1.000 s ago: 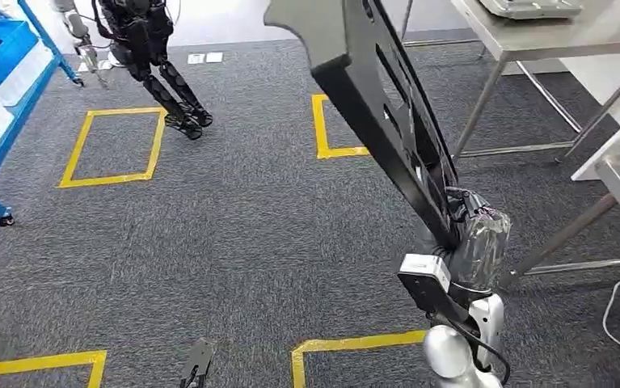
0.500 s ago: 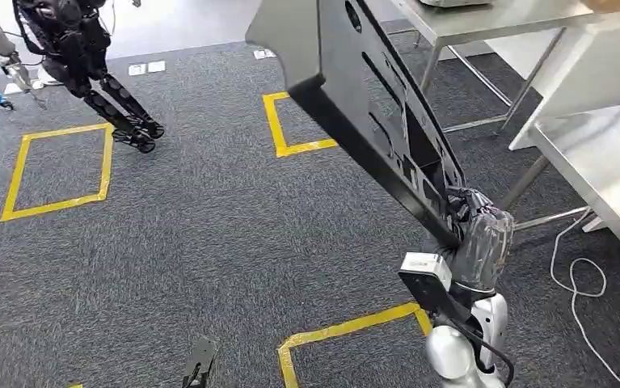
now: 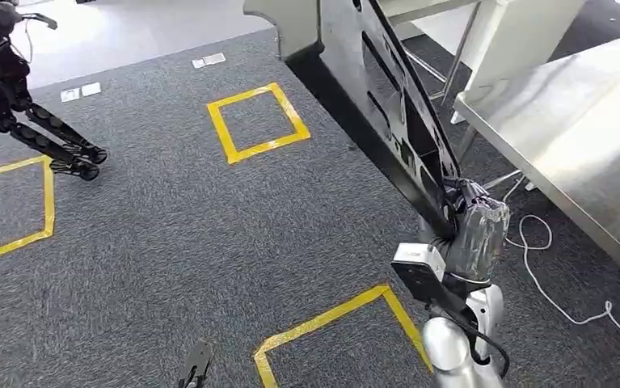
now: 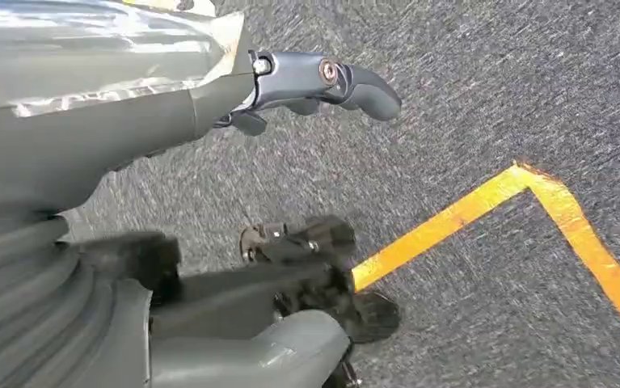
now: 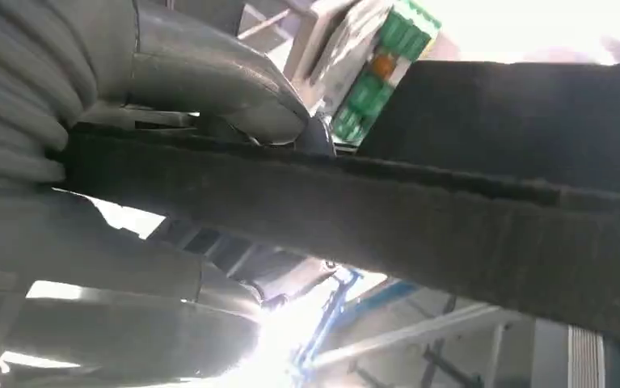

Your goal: Take the parts from the cabinet and place them on the table.

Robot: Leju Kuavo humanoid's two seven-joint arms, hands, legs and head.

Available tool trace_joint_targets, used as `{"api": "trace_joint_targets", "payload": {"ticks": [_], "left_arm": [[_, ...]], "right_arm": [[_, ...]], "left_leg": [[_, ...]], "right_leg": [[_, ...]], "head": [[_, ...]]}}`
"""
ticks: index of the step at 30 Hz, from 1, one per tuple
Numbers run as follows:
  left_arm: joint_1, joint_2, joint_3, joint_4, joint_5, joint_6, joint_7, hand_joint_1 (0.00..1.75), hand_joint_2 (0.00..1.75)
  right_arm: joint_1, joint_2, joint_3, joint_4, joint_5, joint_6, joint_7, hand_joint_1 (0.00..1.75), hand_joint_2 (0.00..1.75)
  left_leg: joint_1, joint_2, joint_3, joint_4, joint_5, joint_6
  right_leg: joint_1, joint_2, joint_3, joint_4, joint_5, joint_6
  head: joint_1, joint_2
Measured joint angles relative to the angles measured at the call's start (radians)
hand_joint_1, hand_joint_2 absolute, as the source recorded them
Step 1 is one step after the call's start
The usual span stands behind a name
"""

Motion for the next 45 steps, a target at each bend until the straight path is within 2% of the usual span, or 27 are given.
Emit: {"api": "trace_joint_targets", "payload": {"ticks": [2, 3, 5, 7, 10, 12, 13, 14, 16, 17, 18, 19, 22, 23, 24, 26, 28, 29, 30, 32, 33, 34, 36, 38, 40, 43, 45], "left_arm": [[-0.001, 0.002, 0.0, 0.0, 0.0, 0.003, -0.002, 0.0, 1.75], [-0.002, 0.004, 0.0, 0.0, 0.002, 0.006, -0.002, 0.0, 1.75], [-0.004, 0.006, 0.003, 0.0, 0.008, 0.008, -0.004, 0.0, 1.75], [-0.009, 0.007, 0.005, -0.001, 0.021, 0.007, -0.013, 0.0, 1.75], [-0.015, 0.011, 0.017, -0.001, 0.023, 0.003, -0.024, 0.0, 1.75], [-0.012, 0.018, 0.028, -0.001, 0.023, 0.002, -0.026, 0.0, 1.75], [-0.012, 0.021, 0.029, -0.001, 0.023, 0.002, -0.026, 0.0, 1.75], [-0.013, 0.023, 0.029, -0.001, 0.023, 0.003, -0.026, 0.0, 1.75], [-0.017, 0.024, 0.03, -0.001, 0.021, 0.006, -0.026, 0.0, 1.75], [-0.019, 0.025, 0.031, -0.001, 0.021, 0.007, -0.026, 0.0, 1.75], [-0.022, 0.027, 0.031, -0.001, 0.02, 0.007, -0.026, 0.0, 1.75], [-0.026, 0.029, 0.034, -0.001, 0.02, 0.006, -0.026, 0.0, 1.75], [-0.028, 0.03, 0.041, -0.001, 0.019, 0.006, -0.024, 0.0, 1.75], [-0.031, 0.03, 0.043, -0.001, 0.018, 0.006, -0.023, 0.0, 1.75], [-0.034, 0.031, 0.044, -0.001, 0.017, 0.004, -0.023, 0.0, 1.75], [-0.035, 0.032, 0.046, -0.001, 0.014, 0.002, -0.022, 0.0, 1.75], [-0.034, 0.032, 0.047, 0.0, 0.013, 0.0, -0.018, 0.0, 1.75], [-0.034, 0.032, 0.047, 0.0, 0.013, 0.0, -0.018, 0.0, 1.75], [-0.034, 0.033, 0.047, 0.0, 0.013, 0.0, -0.018, 0.0, 1.75], [-0.036, 0.036, 0.05, 0.0, 0.013, 0.0, -0.017, 0.0, 1.75], [-0.037, 0.037, 0.051, 0.0, 0.013, 0.0, -0.017, 0.0, 1.75], [-0.039, 0.037, 0.052, 0.0, 0.013, 0.0, -0.017, 0.0, 1.75], [-0.039, 0.036, 0.053, 0.0, 0.013, 0.0, -0.017, 0.0, 1.75], [-0.043, 0.035, 0.055, 0.0, 0.013, 0.001, -0.017, 0.0, 1.75], [-0.045, 0.035, 0.055, 0.0, 0.014, 0.002, -0.02, 0.0, 1.75], [-0.043, 0.037, 0.056, 0.0, 0.021, 0.005, -0.021, 0.0, 1.75], [-0.042, 0.038, 0.059, 0.0, 0.022, 0.006, -0.025, 0.0, 1.75]], "right_arm": [[-0.006, 0.001, 0.0, 0.003, 0.036, -0.014, 0.0, 1.71, 1.75], [-0.016, 0.002, -0.001, 0.009, 0.047, -0.018, 0.0, 1.71, 1.75], [-0.042, 0.004, -0.001, 0.028, 0.059, -0.018, 0.002, 1.71, 1.75], [-0.062, 0.004, -0.001, 0.052, 0.069, -0.02, 0.002, 1.71, 1.75], [-0.116, 0.006, 0.0, 0.112, 0.112, -0.05, -0.002, 1.71, 1.75], [-0.135, 0.009, 0.001, 0.143, 0.14, -0.08, -0.002, 1.71, 1.75], [-0.138, 0.009, 0.001, 0.155, 0.161, -0.093, 0.0, 1.71, 1.75], [-0.141, 0.009, -0.001, 0.166, 0.195, -0.1, 0.001, 1.71, 1.75], [-0.147, 0.014, -0.015, 0.172, 0.26, -0.102, -0.002, 1.71, 1.75], [-0.151, 0.018, -0.023, 0.174, 0.273, -0.102, -0.011, 1.71, 1.75], [-0.156, 0.023, -0.03, 0.176, 0.282, -0.103, -0.024, 1.71, 1.75], [-0.158, 0.032, -0.037, 0.179, 0.29, -0.103, -0.038, 1.71, 1.75], [-0.158, 0.048, -0.059, 0.186, 0.309, -0.106, -0.051, 1.71, 1.75], [-0.158, 0.054, -0.064, 0.187, 0.32, -0.106, -0.053, 1.71, 1.75], [-0.161, 0.06, -0.069, 0.187, 0.325, -0.107, -0.053, 1.71, 1.75], [-0.165, 0.079, -0.074, 0.193, 0.334, -0.108, -0.053, 1.71, 1.75], [-0.165, 0.089, -0.079, 0.198, 0.335, -0.108, -0.053, 1.71, 1.75], [-0.165, 0.09, -0.081, 0.201, 0.335, -0.107, -0.053, 1.71, 1.75], [-0.165, 0.092, -0.084, 0.203, 0.335, -0.108, -0.053, 1.71, 1.75], [-0.17, 0.098, -0.086, 0.209, 0.337, -0.108, -0.052, 1.71, 1.75], [-0.174, 0.099, -0.086, 0.212, 0.337, -0.108, -0.05, 1.71, 1.75], [-0.18, 0.101, -0.087, 0.216, 0.337, -0.108, -0.05, 1.71, 1.75], [-0.185, 0.106, -0.087, 0.22, 0.338, -0.108, -0.05, 1.71, 1.75], [-0.187, 0.104, -0.087, 0.226, 0.338, -0.108, -0.05, 1.71, 1.75], [-0.196, 0.103, -0.087, 0.233, 0.337, -0.109, -0.046, 1.71, 1.75], [-0.208, 0.103, -0.085, 0.251, 0.336, -0.108, -0.037, 1.71, 1.75], [-0.21, 0.103, -0.084, 0.264, 0.336, -0.108, -0.031, 1.71, 1.75]], "left_leg": [[0.002, -0.039, 0.077, -0.166, 0.087, 0.009], [0.004, -0.092, 0.097, -0.216, 0.092, 0.013], [0.0, -0.072, 0.101, -0.227, 0.09, 0.011], [-0.009, -0.05, 0.103, -0.234, 0.097, 0.021], [-0.006, -0.012, 0.101, -0.25, 0.114, 0.037], [-0.008, 0.019, 0.095, -0.249, 0.115, 0.039], [-0.008, 0.031, 0.094, -0.249, 0.115, 0.039], [-0.008, 0.044, 0.094, -0.248, 0.115, 0.038], [-0.008, 0.068, 0.094, -0.247, 0.114, 0.037], [-0.008, 0.077, 0.095, -0.245, 0.112, 0.033], [-0.013, 0.087, 0.094, -0.241, 0.108, 0.027], [-0.019, 0.096, 0.091, -0.237, 0.104, 0.021], [-0.018, 0.124, 0.095, -0.237, 0.102, 0.016], [-0.01, 0.114, 0.091, -0.232, 0.095, 0.005], [-0.004, 0.059, 0.084, -0.207, 0.073, -0.003], [-0.003, 0.011, 0.023, -0.066, -0.007, -0.006], [-0.003, 0.004, -0.048, 0.074, -0.052, -0.007], [-0.003, 0.004, -0.054, 0.08, -0.039, -0.006], [-0.002, 0.004, -0.041, 0.043, -0.006, -0.002], [0.001, -0.018, 0.039, -0.125, 0.088, 0.004], [0.007, -0.072, 0.072, -0.201, 0.111, 0.006], [0.01, -0.103, 0.083, -0.222, 0.103, 0.006], [0.0, -0.079, 0.077, -0.22, 0.104, 0.007], [-0.001, -0.053, 0.081, -0.232, 0.116, 0.023], [-0.001, -0.028, 0.08, -0.241, 0.125, 0.035], [-0.007, 0.021, 0.074, -0.24, 0.125, 0.038], [-0.007, 0.048, 0.072, -0.24, 0.125, 0.038]], "right_leg": [[-0.001, 0.024, 0.002, 0.0, 0.002, 0.003], [0.005, 0.034, -0.001, 0.002, 0.004, 0.007], [0.003, 0.055, -0.012, 0.003, 0.013, 0.019], [0.0, 0.077, -0.02, -0.005, 0.021, 0.033], [0.005, -0.028, -0.081, 0.103, -0.04, 0.019], [0.003, -0.045, -0.153, 0.267, -0.103, 0.016], [0.002, -0.047, -0.169, 0.308, -0.111, 0.022], [0.0, -0.048, -0.159, 0.298, -0.103, 0.03], [-0.002, -0.064, -0.077, 0.162, -0.052, 0.051], [-0.004, -0.094, -0.027, 0.069, -0.024, 0.058], [-0.001, -0.145, -0.002, 0.006, -0.025, 0.052], [0.013, -0.134, 0.01, 0.005, -0.017, 0.041], [0.007, -0.094, 0.0, 0.006, -0.013, 0.027], [-0.002, -0.083, 0.003, 0.002, -0.009, 0.018], [-0.004, -0.072, 0.002, 0.002, -0.008, 0.016], [-0.001, -0.053, 0.001, 0.002, -0.004, 0.001], [0.002, -0.027, 0.0, 0.003, -0.002, -0.003], [0.003, -0.015, 0.0, 0.003, -0.002, -0.003], [0.003, -0.001, 0.001, 0.003, -0.002, -0.003], [0.002, 0.028, 0.003, 0.003, -0.001, -0.001], [0.001, 0.038, 0.002, 0.003, 0.001, 0.001], [0.013, 0.048, -0.006, 0.008, 0.004, 0.007], [0.003, 0.067, -0.016, 0.004, 0.012, 0.019], [0.007, 0.085, -0.031, -0.001, 0.019, 0.033], [0.01, -0.02, -0.063, 0.067, -0.022, 0.025], [0.008, -0.046, -0.165, 0.287, -0.108, 0.021], [0.007, -0.049, -0.155, 0.285, -0.099, 0.034]], "head": [[0.0, 0.0], [0.001, 0.0], [0.001, 0.0], [0.001, 0.0], [0.006, 0.0], [0.006, 0.0], [0.007, 0.0], [0.005, 0.0], [0.006, 0.0], [0.006, 0.0], [0.006, 0.0], [0.005, 0.0], [0.004, 0.0], [0.004, 0.0], [0.003, 0.0], [0.0, 0.0], [0.001, 0.0], [0.001, 0.0], [0.001, 0.0], [0.0, 0.0], [0.001, 0.0], [0.003, 0.0], [0.003, 0.0], [0.003, 0.0], [0.008, 0.0], [0.013, 0.0], [0.014, 0.0]]}}
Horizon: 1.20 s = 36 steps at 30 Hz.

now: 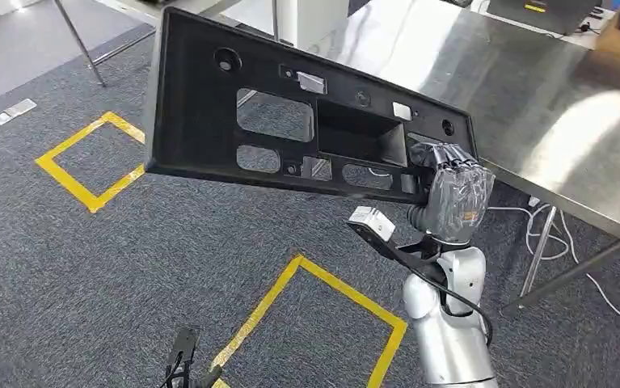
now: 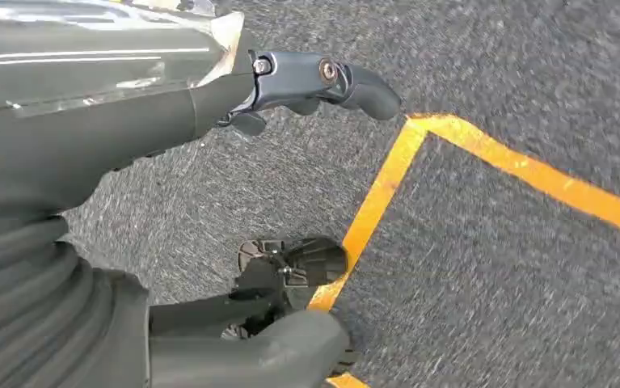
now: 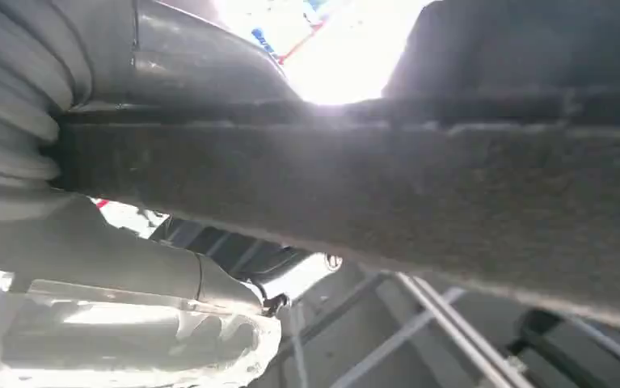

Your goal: Take the parts from the cabinet and place them on the table.

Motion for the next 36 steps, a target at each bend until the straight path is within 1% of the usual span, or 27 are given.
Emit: {"api": "trace_joint_targets", "payload": {"ticks": [1, 2, 3, 4, 5, 6, 7, 8, 9, 10, 11, 12, 13, 14, 15, 16, 18, 19, 20, 21, 22, 23, 24, 26, 27, 30, 36], "left_arm": [[0.0, 0.0, 0.001, 0.0, 0.0, 0.0, -0.003, 0.0, 1.75], [0.0, -0.001, 0.001, 0.0, 0.0, 0.0, -0.005, 0.0, 1.75], [0.0, -0.001, 0.001, 0.0, 0.0, 0.0, -0.006, 0.0, 1.75], [0.0, 0.0, 0.002, 0.0, 0.001, 0.0, -0.008, 0.0, 1.75], [0.0, 0.0, 0.002, 0.0, 0.001, 0.0, -0.011, 0.0, 1.75], [0.0, -0.001, 0.004, 0.0, 0.002, 0.0, -0.013, 0.0, 1.75], [0.0, -0.002, 0.006, 0.0, 0.002, 0.0, -0.014, 0.0, 1.75], [0.0, -0.003, 0.01, 0.0, 0.002, 0.0, -0.016, 0.0, 1.75], [-0.001, -0.002, 0.011, -0.001, 0.002, 0.0, -0.017, 0.0, 1.75], [0.0, -0.002, 0.011, -0.001, 0.002, 0.0, -0.019, 0.0, 1.75], [0.002, -0.002, 0.013, -0.001, 0.002, 0.0, -0.019, 0.0, 1.75], [0.005, -0.002, 0.013, -0.001, 0.0, 0.0, -0.019, 0.0, 1.75], [0.008, -0.001, 0.014, 0.0, 0.0, 0.0, -0.019, 0.0, 1.75], [0.012, 0.0, 0.014, 0.0, -0.002, 0.0, -0.019, 0.0, 1.75], [0.014, 0.0, 0.014, 0.0, -0.003, 0.0, -0.019, 0.0, 1.75], [0.015, 0.0, 0.014, -0.001, -0.005, 0.0, -0.019, 0.0, 1.75], [0.014, 0.003, 0.014, -0.001, -0.006, 0.0, -0.021, 0.0, 1.75], [0.013, 0.003, 0.014, -0.001, -0.006, 0.0, -0.021, 0.0, 1.75], [0.013, 0.003, 0.014, -0.001, -0.007, 0.0, -0.022, 0.0, 1.75], [0.014, 0.002, 0.014, -0.001, -0.007, 0.0, -0.022, 0.0, 1.75], [0.014, 0.003, 0.014, -0.001, -0.008, 0.0, -0.022, 0.0, 1.75], [0.014, 0.003, 0.014, -0.001, -0.01, 0.0, -0.022, 0.0, 1.75], [0.014, 0.003, 0.014, -0.001, -0.014, 0.0, -0.024, 0.0, 1.75], [0.014, 0.003, 0.014, -0.001, -0.022, -0.004, -0.025, 0.0, 1.75], [0.014, 0.003, 0.014, -0.001, -0.024, -0.006, -0.025, 0.0, 1.75], [0.014, 0.003, 0.014, -0.001, -0.031, -0.009, -0.025, 0.0, 1.75], [0.013, 0.003, 0.014, -0.001, -0.039, -0.02, -0.024, 0.0, 1.75]], "right_arm": [[-0.003, 0.0, 0.001, 0.005, 0.0, 0.0, 0.003, 1.71, 1.75], [-0.008, 0.0, 0.002, 0.01, 0.001, 0.0, 0.005, 1.71, 1.75], [-0.014, 0.0, 0.004, 0.013, 0.001, 0.0, 0.005, 1.71, 1.75], [-0.019, 0.0, 0.006, 0.016, 0.001, 0.0, 0.006, 1.71, 1.75], [-0.024, 0.0, 0.009, 0.019, 0.001, 0.0, 0.006, 1.71, 1.75], [-0.028, -0.001, 0.011, 0.019, 0.002, -0.001, 0.006, 1.71, 1.75], [-0.028, -0.002, 0.01, 0.019, 0.011, -0.001, 0.006, 1.71, 1.75], [-0.029, -0.003, 0.01, 0.019, 0.036, -0.001, 0.006, 1.71, 1.75], [-0.03, -0.002, 0.009, 0.019, 0.058, -0.001, 0.006, 1.71, 1.75], [-0.034, 0.0, 0.006, 0.019, 0.074, -0.002, 0.006, 1.71, 1.75], [-0.034, 0.003, 0.005, 0.019, 0.082, -0.002, 0.005, 1.71, 1.75], [-0.032, 0.005, 0.004, 0.02, 0.086, -0.002, 0.002, 1.71, 1.75], [-0.03, 0.005, 0.003, 0.02, 0.089, -0.002, -0.004, 1.71, 1.75], [-0.026, 0.005, 0.002, 0.02, 0.089, -0.002, -0.007, 1.71, 1.75], [-0.022, 0.005, -0.002, 0.02, 0.089, -0.002, -0.012, 1.71, 1.75], [-0.019, 0.005, -0.003, 0.02, 0.089, -0.002, -0.015, 1.71, 1.75], [-0.018, 0.006, -0.005, 0.02, 0.089, -0.002, -0.018, 1.71, 1.75], [-0.018, 0.006, -0.007, 0.02, 0.089, -0.002, -0.019, 1.71, 1.75], [-0.018, 0.007, -0.01, 0.019, 0.089, -0.002, -0.02, 1.71, 1.75], [-0.017, 0.008, -0.013, 0.019, 0.089, -0.001, -0.02, 1.71, 1.75], [-0.015, 0.008, -0.016, 0.019, 0.089, -0.002, -0.02, 1.71, 1.75], [-0.014, 0.008, -0.019, 0.019, 0.089, -0.002, -0.023, 1.71, 1.75], [-0.011, 0.008, -0.022, 0.019, 0.089, -0.002, -0.023, 1.71, 1.75], [-0.003, 0.008, -0.029, 0.018, 0.087, -0.002, -0.026, 1.71, 1.75], [0.001, 0.008, -0.034, 0.017, 0.085, -0.002, -0.028, 1.71, 1.75], [0.012, 0.008, -0.048, 0.01, 0.083, -0.002, -0.039, 1.71, 1.75], [0.036, 0.01, -0.07, -0.008, 0.088, -0.002, -0.044, 1.71, 1.75]], "left_leg": [[0.0, 0.014, 0.001, 0.0, 0.0, -0.001], [0.0, 0.026, 0.001, 0.001, -0.001, -0.001], [-0.001, 0.036, 0.003, 0.002, -0.002, -0.004], [-0.011, 0.045, 0.002, 0.003, -0.006, -0.01], [-0.011, 0.054, 0.0, 0.003, -0.004, -0.016], [-0.011, 0.059, 0.002, 0.004, -0.004, -0.019], [-0.009, 0.067, 0.005, 0.001, -0.002, -0.023], [-0.007, 0.075, 0.005, 0.003, -0.004, -0.03], [0.002, 0.05, -0.001, 0.014, -0.016, -0.039], [0.004, 0.004, -0.014, 0.052, -0.046, -0.043], [0.006, -0.023, -0.042, 0.12, -0.086, -0.047], [0.006, -0.037, -0.08, 0.202, -0.124, -0.051], [0.006, -0.043, -0.119, 0.281, -0.152, -0.055], [0.007, -0.043, -0.139, 0.316, -0.155, -0.055], [0.007, -0.043, -0.134, 0.299, -0.133, -0.054], [0.007, -0.043, -0.108, 0.243, -0.096, -0.052], [0.01, -0.045, -0.022, 0.071, -0.012, -0.047], [0.009, -0.053, 0.006, 0.014, -0.013, -0.043], [0.006, -0.052, 0.005, 0.007, -0.01, -0.04], [0.008, -0.05, 0.004, 0.004, -0.006, -0.042], [0.003, -0.049, 0.002, 0.005, -0.006, -0.042], [0.0, -0.05, 0.001, 0.005, -0.005, -0.04], [-0.005, -0.051, 0.001, 0.005, -0.004, -0.037], [-0.011, -0.052, 0.001, 0.005, -0.003, -0.033], [-0.014, -0.051, 0.0, 0.005, -0.003, -0.028], [-0.017, -0.051, 0.0, 0.006, -0.003, -0.026], [-0.017, -0.051, -0.001, 0.006, -0.002, -0.024]], "right_leg": [[-0.001, -0.007, 0.045, -0.073, 0.027, 0.01], [-0.001, -0.025, 0.101, -0.171, 0.058, 0.018], [-0.001, -0.066, 0.152, -0.258, 0.079, 0.02], [0.009, -0.095, 0.167, -0.284, 0.076, 0.005], [0.016, -0.08, 0.167, -0.286, 0.083, -0.005], [0.015, -0.07, 0.162, -0.286, 0.084, -0.012], [0.016, -0.061, 0.16, -0.286, 0.086, -0.016], [0.009, -0.054, 0.162, -0.291, 0.091, -0.024], [-0.005, -0.047, 0.166, -0.295, 0.095, -0.031], [-0.005, -0.041, 0.165, -0.296, 0.096, -0.039], [-0.004, -0.037, 0.165, -0.296, 0.097, -0.045], [-0.003, -0.031, 0.165, -0.296, 0.097, -0.045], [-0.001, -0.024, 0.164, -0.295, 0.098, -0.048], [0.0, -0.018, 0.163, -0.295, 0.098, -0.048], [0.0, -0.012, 0.164, -0.294, 0.098, -0.048], [0.0, -0.008, 0.164, -0.293, 0.098, -0.048], [0.0, 0.001, 0.165, -0.291, 0.098, -0.047], [0.005, 0.003, 0.163, -0.29, 0.098, -0.045], [0.013, 0.004, 0.158, -0.287, 0.099, -0.043], [0.017, 0.004, 0.152, -0.283, 0.096, -0.044], [0.021, 0.004, 0.154, -0.284, 0.097, -0.044], [0.019, 0.004, 0.153, -0.285, 0.097, -0.043], [0.02, 0.004, 0.152, -0.285, 0.1, -0.037], [0.018, 0.004, 0.151, -0.286, 0.102, -0.034], [0.017, 0.004, 0.151, -0.286, 0.102, -0.033], [0.015, 0.004, 0.151, -0.287, 0.104, -0.03], [0.014, 0.004, 0.151, -0.288, 0.106, -0.028]], "head": [[0.001, 0.0], [0.0, 0.0], [0.001, 0.0], [0.0, 0.0], [-0.002, 0.0], [-0.002, 0.0], [-0.002, 0.0], [-0.001, 0.0], [-0.002, 0.0], [-0.003, 0.0], [-0.006, 0.0], [-0.006, 0.0], [-0.008, 0.0], [-0.007, 0.0], [-0.007, 0.0], [-0.008, 0.0], [-0.008, 0.0], [-0.008, 0.0], [-0.006, 0.0], [-0.006, 0.0], [-0.006, 0.0], [-0.006, 0.0], [-0.006, 0.0], [-0.006, 0.0], [-0.007, 0.0], [-0.007, 0.0], [-0.007, 0.0]]}}
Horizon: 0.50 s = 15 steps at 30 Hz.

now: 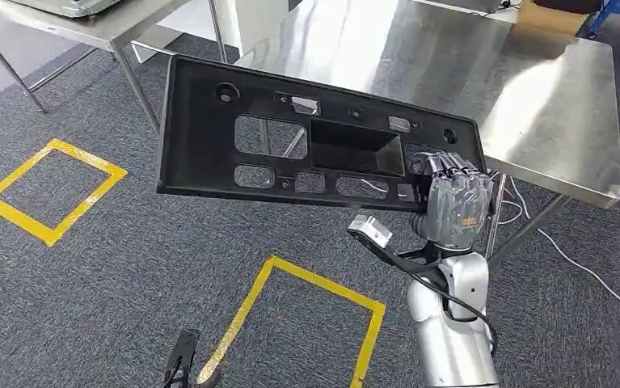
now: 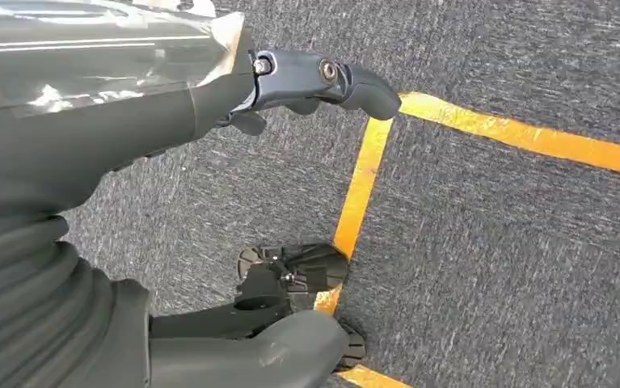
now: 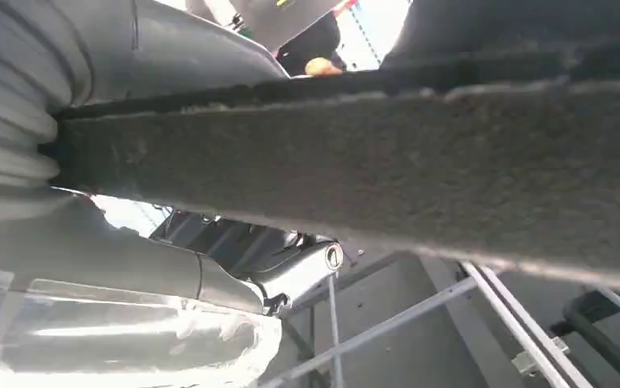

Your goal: Take the parts from the cabinet and place them on the table.

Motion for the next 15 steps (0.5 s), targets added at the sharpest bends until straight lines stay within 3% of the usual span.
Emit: {"api": "trace_joint_targets", "payload": {"ticks": [4, 5, 6, 7, 8, 9, 11, 12, 13, 14, 15], "left_arm": [[-0.013, -0.002, 0.006, 0.0, 0.039, 0.015, 0.038, 0.0, 1.75], [-0.001, 0.003, 0.013, 0.0, 0.054, 0.003, 0.033, 0.0, 1.75], [0.035, 0.042, 0.031, 0.0, 0.102, -0.065, -0.023, 0.0, 1.75], [0.073, 0.078, 0.042, 0.002, 0.128, -0.14, -0.091, 0.0, 1.75], [0.108, 0.108, 0.053, 0.003, 0.15, -0.173, -0.132, 0.0, 1.75], [0.142, 0.131, 0.063, 0.007, 0.163, -0.185, -0.153, 0.0, 1.75], [0.2, 0.171, 0.09, 0.013, 0.186, -0.182, -0.17, 0.0, 1.75], [0.209, 0.186, 0.1, 0.014, 0.188, -0.178, -0.171, 0.0, 1.75], [0.214, 0.188, 0.108, 0.017, 0.194, -0.17, -0.169, 0.0, 1.75], [0.218, 0.188, 0.115, 0.019, 0.198, -0.163, -0.166, 0.0, 1.75], [0.224, 0.188, 0.124, 0.021, 0.198, -0.156, -0.163, 0.0, 1.75]], "right_arm": [[0.011, 0.0, -0.007, -0.012, 0.038, 0.0, 0.025, 1.71, 1.75], [0.036, 0.003, -0.011, -0.025, 0.048, 0.0, 0.029, 1.71, 1.75], [0.074, 0.006, -0.027, -0.071, 0.023, -0.002, 0.005, 1.71, 1.75], [0.12, 0.001, -0.037, -0.111, -0.009, -0.003, -0.027, 1.71, 1.75], [0.153, -0.004, -0.047, -0.137, -0.032, -0.006, -0.054, 1.71, 1.75], [0.169, -0.007, -0.052, -0.151, -0.046, -0.006, -0.065, 1.71, 1.75], [0.178, -0.018, -0.057, -0.153, -0.058, -0.006, -0.07, 1.71, 1.75], [0.182, -0.021, -0.057, -0.153, -0.061, -0.006, -0.066, 1.71, 1.75], [0.181, -0.025, -0.056, -0.148, -0.06, -0.006, -0.059, 1.71, 1.75], [0.175, -0.027, -0.052, -0.142, -0.058, -0.006, -0.053, 1.71, 1.75], [0.166, -0.03, -0.047, -0.135, -0.055, -0.006, -0.047, 1.71, 1.75]], "left_leg": [[0.0, 0.0, -0.001, 0.001, 0.0, 0.004], [-0.001, 0.001, 0.0, 0.001, -0.002, 0.017], [0.007, 0.004, 0.014, -0.019, 0.002, 0.024], [0.024, 0.006, 0.034, -0.047, 0.014, 0.025], [0.025, 0.011, 0.046, -0.059, 0.017, 0.026], [0.027, 0.021, 0.049, -0.061, 0.018, 0.029], [0.026, 0.037, 0.043, -0.06, 0.017, 0.027], [0.027, 0.036, 0.039, -0.06, 0.017, 0.026], [0.029, 0.031, 0.037, -0.06, 0.017, 0.022], [0.032, 0.027, 0.037, -0.059, 0.016, 0.016], [0.037, 0.025, 0.037, -0.054, 0.013, 0.006]], "right_leg": [[-0.004, 0.0, 0.0, -0.002, 0.002, 0.002], [-0.027, -0.002, 0.007, -0.012, 0.007, 0.014], [-0.012, 0.001, 0.02, -0.031, 0.009, 0.019], [-0.009, -0.002, 0.018, -0.03, 0.005, 0.019], [-0.008, -0.003, 0.013, -0.008, -0.014, 0.015], [-0.012, -0.003, -0.015, 0.049, -0.046, 0.009], [-0.023, -0.004, -0.103, 0.219, -0.111, 0.004], [-0.029, -0.005, -0.128, 0.27, -0.123, 0.011], [-0.037, -0.006, -0.129, 0.271, -0.115, 0.022], [-0.045, -0.007, -0.105, 0.227, -0.093, 0.037], [-0.053, -0.01, -0.063, 0.148, -0.065, 0.053]], "head": [[0.0, 0.0], [-0.002, 0.0], [-0.002, 0.0], [0.0, 0.0], [0.008, 0.0], [0.013, 0.0], [0.009, 0.0], [0.011, 0.0], [0.011, 0.0], [0.011, 0.0], [0.011, 0.0]]}}
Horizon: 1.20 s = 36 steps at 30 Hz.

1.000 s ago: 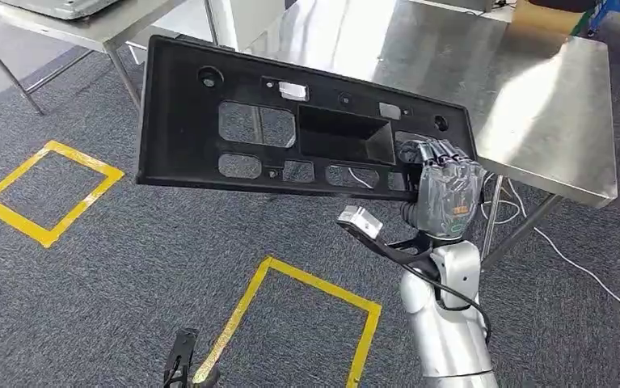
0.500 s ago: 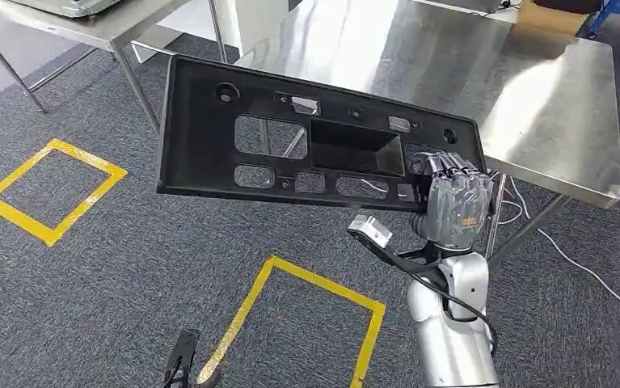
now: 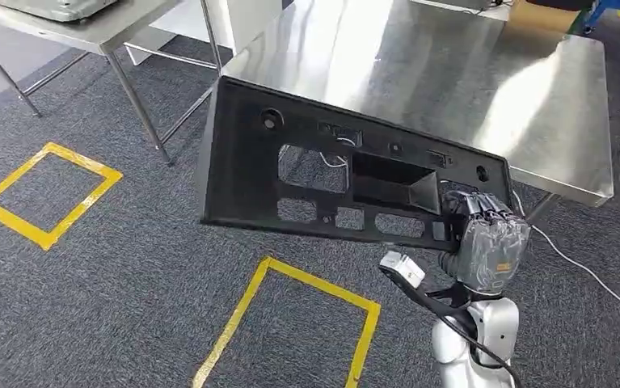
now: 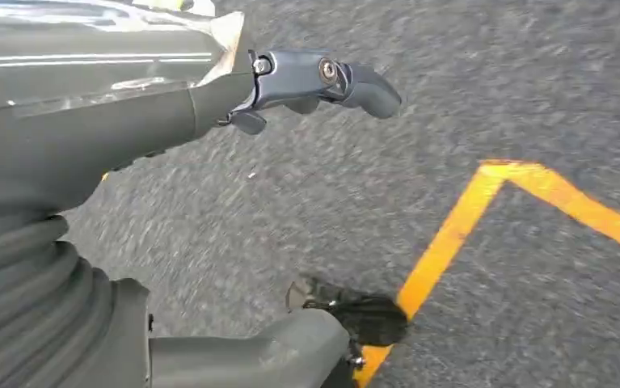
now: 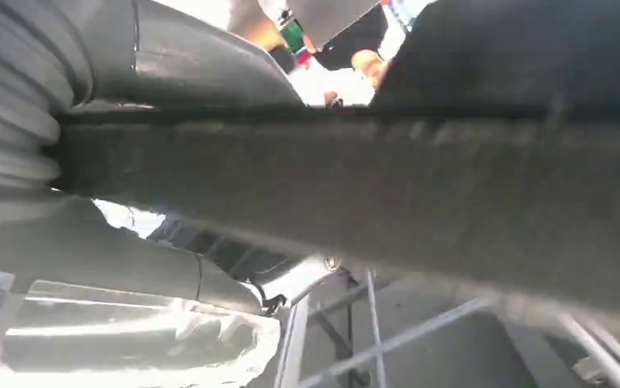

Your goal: Take the parts from the cabinet and place them on the table.

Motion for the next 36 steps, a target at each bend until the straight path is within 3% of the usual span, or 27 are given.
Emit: {"api": "trace_joint_targets", "payload": {"ticks": [1, 2, 3, 4, 7, 8, 9, 11, 12, 13, 14, 15, 16, 17, 18, 21, 22, 23, 24, 27, 28, 29, 31, 32, 33, 35, 36], "left_arm": [[0.004, 0.0, 0.007, 0.0, 0.0, 0.003, 0.003, 0.0, 1.75], [0.007, 0.006, 0.009, 0.0, 0.0, 0.01, 0.006, 0.0, 1.75], [0.007, 0.008, 0.013, 0.0, 0.001, 0.012, 0.01, 0.0, 1.75], [0.008, 0.008, 0.018, 0.001, 0.001, 0.013, 0.01, 0.0, 1.75], [0.008, 0.007, 0.029, 0.002, 0.001, 0.021, 0.016, 0.0, 1.75], [0.007, 0.007, 0.031, 0.003, 0.001, 0.024, 0.018, 0.0, 1.75], [0.007, 0.007, 0.032, 0.005, 0.001, 0.025, 0.019, 0.0, 1.75], [0.008, 0.007, 0.032, 0.006, 0.001, 0.03, 0.023, 0.0, 1.75], [0.009, 0.007, 0.033, 0.007, 0.001, 0.032, 0.026, 0.0, 1.75], [0.01, 0.007, 0.034, 0.008, 0.002, 0.033, 0.028, 0.0, 1.75], [0.01, 0.007, 0.036, 0.009, 0.002, 0.034, 0.029, 0.0, 1.75], [0.01, 0.007, 0.038, 0.009, 0.002, 0.035, 0.03, 0.0, 1.75], [0.01, 0.007, 0.039, 0.009, 0.003, 0.037, 0.03, 0.0, 1.75], [0.01, 0.008, 0.041, 0.009, 0.005, 0.04, 0.031, 0.0, 1.75], [0.009, 0.011, 0.045, 0.01, 0.005, 0.041, 0.033, 0.0, 1.75], [0.009, 0.013, 0.052, 0.01, 0.009, 0.045, 0.036, 0.0, 1.75], [0.009, 0.013, 0.053, 0.01, 0.009, 0.045, 0.036, 0.0, 1.75], [0.009, 0.012, 0.055, 0.01, 0.009, 0.045, 0.037, 0.0, 1.75], [0.009, 0.011, 0.056, 0.01, 0.009, 0.045, 0.037, 0.0, 1.75], [0.008, 0.008, 0.057, 0.011, 0.011, 0.045, 0.039, 0.0, 1.75], [0.009, 0.008, 0.057, 0.011, 0.011, 0.045, 0.039, 0.0, 1.75], [0.009, 0.008, 0.057, 0.013, 0.012, 0.045, 0.04, 0.0, 1.75], [0.009, 0.007, 0.057, 0.014, 0.012, 0.045, 0.04, 0.0, 1.75], [0.009, 0.007, 0.057, 0.014, 0.012, 0.045, 0.04, 0.0, 1.75], [0.009, 0.008, 0.057, 0.014, 0.011, 0.044, 0.04, 0.0, 1.75], [0.009, 0.007, 0.057, 0.014, 0.011, 0.042, 0.04, 0.0, 1.75], [0.01, 0.006, 0.057, 0.014, 0.011, 0.036, 0.041, 0.0, 1.75]], "right_arm": [[-0.008, -0.002, 0.005, 0.004, 0.002, 0.0, 0.003, 1.71, 1.75], [-0.015, -0.005, 0.011, 0.009, 0.003, 0.0, 0.008, 1.71, 1.75], [-0.018, -0.005, 0.02, 0.012, 0.004, 0.0, 0.013, 1.71, 1.75], [-0.023, -0.008, 0.025, 0.014, 0.003, 0.0, 0.019, 1.71, 1.75], [-0.036, -0.008, 0.037, 0.02, 0.005, 0.0, 0.026, 1.71, 1.75], [-0.039, -0.009, 0.043, 0.02, 0.005, 0.0, 0.032, 1.71, 1.75], [-0.044, -0.009, 0.047, 0.02, 0.006, -0.001, 0.035, 1.71, 1.75], [-0.045, -0.009, 0.058, 0.025, 0.008, -0.001, 0.041, 1.71, 1.75], [-0.045, -0.01, 0.062, 0.028, 0.008, -0.001, 0.045, 1.71, 1.75], [-0.045, -0.011, 0.067, 0.031, 0.008, -0.001, 0.049, 1.71, 1.75], [-0.046, -0.013, 0.072, 0.033, 0.009, 0.0, 0.052, 1.71, 1.75], [-0.046, -0.013, 0.076, 0.034, 0.008, 0.0, 0.055, 1.71, 1.75], [-0.047, -0.013, 0.079, 0.034, 0.008, 0.0, 0.058, 1.71, 1.75], [-0.05, -0.014, 0.083, 0.034, 0.008, 0.0, 0.059, 1.71, 1.75], [-0.05, -0.014, 0.087, 0.034, 0.005, 0.0, 0.06, 1.71, 1.75], [-0.051, -0.019, 0.097, 0.035, -0.005, -0.001, 0.06, 1.71, 1.75], [-0.052, -0.02, 0.099, 0.034, -0.007, 0.0, 0.06, 1.71, 1.75], [-0.052, -0.024, 0.1, 0.034, -0.009, -0.001, 0.06, 1.71, 1.75], [-0.054, -0.026, 0.1, 0.034, -0.012, -0.001, 0.058, 1.71, 1.75], [-0.049, -0.037, 0.102, 0.036, -0.02, -0.001, 0.056, 1.71, 1.75], [-0.048, -0.039, 0.102, 0.038, -0.021, -0.001, 0.056, 1.71, 1.75], [-0.047, -0.04, 0.102, 0.039, -0.021, -0.001, 0.056, 1.71, 1.75], [-0.047, -0.045, 0.102, 0.04, -0.022, -0.001, 0.056, 1.71, 1.75], [-0.048, -0.047, 0.102, 0.04, -0.022, -0.001, 0.056, 1.71, 1.75], [-0.049, -0.048, 0.102, 0.042, -0.023, -0.001, 0.056, 1.71, 1.75], [-0.047, -0.05, 0.102, 0.042, -0.024, -0.001, 0.056, 1.71, 1.75], [-0.047, -0.051, 0.102, 0.042, -0.023, -0.001, 0.057, 1.71, 1.75]], "left_leg": [[0.007, -0.002, -0.002, 0.01, -0.006, -0.012], [0.008, -0.004, -0.009, 0.025, -0.015, -0.028], [0.006, -0.008, -0.017, 0.041, -0.024, -0.041], [0.007, -0.011, -0.016, 0.037, -0.023, -0.045], [0.024, -0.009, -0.015, 0.041, -0.028, -0.055], [0.027, -0.009, -0.021, 0.065, -0.045, -0.053], [0.024, -0.01, -0.049, 0.124, -0.079, -0.051], [0.017, -0.011, -0.139, 0.292, -0.15, -0.049], [0.014, -0.011, -0.174, 0.351, -0.165, -0.044], [0.01, -0.011, -0.188, 0.366, -0.154, -0.036], [0.003, -0.011, -0.178, 0.332, -0.122, -0.024], [-0.005, -0.013, -0.149, 0.264, -0.079, -0.01], [-0.017, -0.017, -0.104, 0.17, -0.032, 0.008], [-0.031, -0.023, -0.063, 0.084, -0.007, 0.029], [-0.033, -0.014, -0.062, 0.086, -0.016, 0.031], [-0.046, -0.015, -0.057, 0.068, -0.015, 0.036], [-0.046, -0.015, -0.049, 0.054, -0.01, 0.036], [-0.03, -0.011, -0.027, 0.027, 0.003, 0.03], [-0.032, -0.011, -0.019, 0.015, 0.005, 0.032], [-0.031, -0.011, -0.016, 0.015, 0.002, 0.032], [-0.03, -0.012, -0.016, 0.016, 0.0, 0.031], [-0.029, -0.012, -0.013, 0.016, -0.003, 0.028], [-0.024, -0.014, -0.003, 0.02, -0.013, 0.018], [-0.023, -0.015, 0.001, 0.024, -0.02, 0.011], [-0.028, -0.015, 0.001, 0.032, -0.03, 0.001], [-0.028, -0.015, -0.001, 0.034, -0.035, -0.008], [-0.025, -0.015, 0.0, 0.034, -0.036, -0.01]], "right_leg": [[-0.009, -0.006, 0.056, -0.097, 0.03, 0.016], [-0.01, -0.01, 0.076, -0.139, 0.024, 0.02], [0.0, -0.002, 0.083, -0.142, 0.027, 0.003], [0.005, -0.004, 0.08, -0.128, 0.023, -0.011], [0.011, -0.001, 0.079, -0.123, 0.02, -0.039], [0.012, 0.0, 0.082, -0.124, 0.02, -0.045], [0.016, 0.0, 0.083, -0.124, 0.018, -0.049], [0.028, 0.0, 0.083, -0.124, 0.016, -0.059], [0.035, 0.0, 0.083, -0.124, 0.014, -0.061], [0.041, 0.0, 0.085, -0.124, 0.013, -0.063], [0.047, 0.001, 0.087, -0.124, 0.011, -0.066], [0.052, 0.003, 0.091, -0.124, 0.01, -0.068], [0.055, 0.003, 0.094, -0.125, 0.009, -0.069], [0.053, 0.004, 0.096, -0.125, 0.009, -0.069], [0.061, 0.004, 0.096, -0.128, 0.008, -0.068], [0.049, 0.002, 0.098, -0.135, 0.007, -0.063], [0.056, 0.002, 0.101, -0.139, 0.007, -0.06], [0.057, 0.001, 0.096, -0.125, 0.0, -0.06], [0.058, 0.0, 0.076, -0.085, -0.019, -0.06], [0.049, 0.0, -0.044, 0.133, -0.091, -0.058], [0.046, 0.0, -0.065, 0.158, -0.09, -0.05], [0.042, 0.0, -0.061, 0.138, -0.074, -0.039], [0.031, -0.004, 0.01, -0.025, 0.006, -0.009], [0.026, -0.009, 0.053, -0.114, 0.041, 0.001], [0.026, -0.014, 0.064, -0.139, 0.043, -0.006], [0.032, -0.008, 0.07, -0.145, 0.042, -0.03], [0.033, -0.007, 0.07, -0.145, 0.042, -0.035]], "head": [[0.0, 0.0], [0.001, 0.0], [0.005, 0.0], [0.001, 0.0], [-0.003, 0.0], [-0.004, 0.0], [-0.005, 0.0], [-0.01, 0.0], [-0.011, 0.0], [-0.01, 0.0], [-0.01, 0.0], [-0.011, 0.0], [-0.01, 0.0], [-0.01, 0.0], [-0.007, 0.0], [-0.013, 0.0], [-0.013, 0.0], [-0.011, 0.0], [-0.011, 0.0], [-0.009, 0.0], [-0.009, 0.0], [-0.008, 0.0], [-0.009, 0.0], [-0.008, 0.0], [-0.008, 0.0], [-0.008, 0.0], [-0.009, 0.0]]}}
